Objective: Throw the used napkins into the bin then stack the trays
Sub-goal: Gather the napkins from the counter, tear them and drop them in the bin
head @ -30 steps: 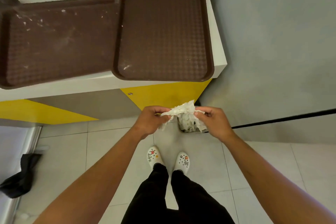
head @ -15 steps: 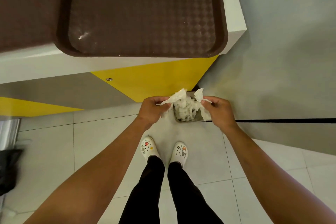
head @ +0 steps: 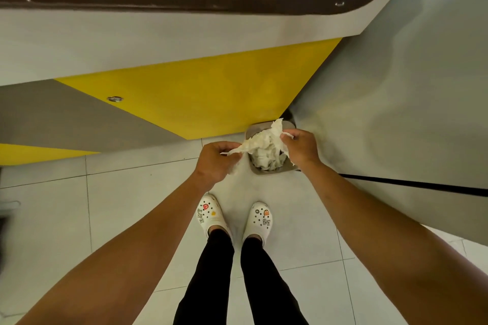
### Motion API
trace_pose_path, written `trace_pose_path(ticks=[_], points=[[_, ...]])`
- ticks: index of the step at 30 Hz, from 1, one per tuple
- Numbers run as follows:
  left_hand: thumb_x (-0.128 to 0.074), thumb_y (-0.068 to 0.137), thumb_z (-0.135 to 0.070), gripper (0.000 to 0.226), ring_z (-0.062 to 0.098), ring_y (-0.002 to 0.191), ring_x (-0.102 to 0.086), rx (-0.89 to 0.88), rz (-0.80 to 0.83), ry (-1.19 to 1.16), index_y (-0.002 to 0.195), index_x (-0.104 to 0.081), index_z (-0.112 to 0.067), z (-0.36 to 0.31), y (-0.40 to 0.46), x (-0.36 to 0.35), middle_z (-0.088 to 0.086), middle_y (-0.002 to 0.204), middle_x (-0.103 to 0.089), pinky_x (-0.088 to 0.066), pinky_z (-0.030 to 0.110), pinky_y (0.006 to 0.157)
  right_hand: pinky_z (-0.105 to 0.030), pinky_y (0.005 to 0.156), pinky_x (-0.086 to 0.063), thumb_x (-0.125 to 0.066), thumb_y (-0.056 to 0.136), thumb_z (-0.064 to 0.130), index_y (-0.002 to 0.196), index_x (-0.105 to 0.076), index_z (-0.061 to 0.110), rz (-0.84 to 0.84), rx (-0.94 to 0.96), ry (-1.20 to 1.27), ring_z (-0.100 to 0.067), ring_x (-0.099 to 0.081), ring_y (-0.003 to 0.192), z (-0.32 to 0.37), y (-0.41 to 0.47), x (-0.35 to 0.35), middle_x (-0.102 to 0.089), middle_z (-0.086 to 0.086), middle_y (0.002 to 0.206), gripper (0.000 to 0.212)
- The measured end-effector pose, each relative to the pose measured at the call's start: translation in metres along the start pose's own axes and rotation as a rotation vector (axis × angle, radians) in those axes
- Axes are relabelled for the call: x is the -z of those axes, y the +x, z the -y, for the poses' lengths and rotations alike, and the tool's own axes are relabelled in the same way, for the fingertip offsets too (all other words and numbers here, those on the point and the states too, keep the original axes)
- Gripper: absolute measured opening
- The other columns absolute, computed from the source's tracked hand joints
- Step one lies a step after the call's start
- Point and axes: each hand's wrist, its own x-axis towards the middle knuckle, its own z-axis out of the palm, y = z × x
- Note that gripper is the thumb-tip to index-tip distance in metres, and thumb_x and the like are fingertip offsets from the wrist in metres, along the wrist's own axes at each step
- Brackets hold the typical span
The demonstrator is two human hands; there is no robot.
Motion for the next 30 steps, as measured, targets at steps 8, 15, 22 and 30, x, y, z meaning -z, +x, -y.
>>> trace_pose_path(ticks=[8, 15, 22, 30], points=[[-0.075, 0.086, -0.007, 0.018, 0.010, 0.068, -0.064, -0.017, 0.030, 0.024, 0.102, -0.076, -0.013, 0.014, 0.023, -0.022, 0.003, 0.087, -0.072, -0.050, 0.018, 0.055, -0.018, 0.070, -0.038, -0.057, 0.098, 0.016, 0.071, -0.048, 0.030, -0.015, -0.087, -0.008, -0.014, -0.046, 0.084, -0.026, -0.010, -0.002, -0.046, 0.011, 0.075, 0.031], [-0.077, 0.083, -0.009, 0.018, 0.017, 0.074, -0.062, -0.056, 0.028, 0.116, 0.099, -0.075, -0.017, 0.020, 0.052, -0.047, 0.009, 0.094, -0.067, -0.045, 0.015, 0.053, -0.006, 0.064, -0.041, -0.053, 0.100, 0.003, 0.087, -0.059, 0.012, -0.055, -0.080, 0.269, 0.009, -0.053, 0.058, -0.012, -0.040, 0.027, -0.055, 0.010, 0.073, 0.016], [-0.076, 0.082, -0.002, 0.033, 0.017, 0.096, -0.060, -0.149, 0.137, 0.245, 0.110, -0.067, -0.017, 0.016, 0.083, -0.085, 0.001, 0.111, -0.064, -0.052, 0.034, 0.093, -0.001, 0.073, -0.046, -0.059, 0.099, 0.004, 0.128, -0.064, -0.001, -0.046, -0.017, 0.290, 0.007, -0.061, 0.092, -0.011, -0.036, 0.035, -0.065, -0.001, 0.117, 0.030], [-0.072, 0.087, -0.025, 0.024, 0.019, 0.107, -0.063, -0.196, 0.057, 0.367, 0.111, -0.069, -0.024, 0.027, 0.070, -0.051, 0.000, 0.118, -0.068, -0.051, 0.037, 0.096, -0.006, 0.084, -0.050, -0.060, 0.100, 0.009, 0.124, -0.069, 0.005, 0.063, 0.015, 0.177, 0.008, -0.066, 0.096, -0.003, -0.045, 0.038, -0.069, 0.004, 0.115, 0.026]])
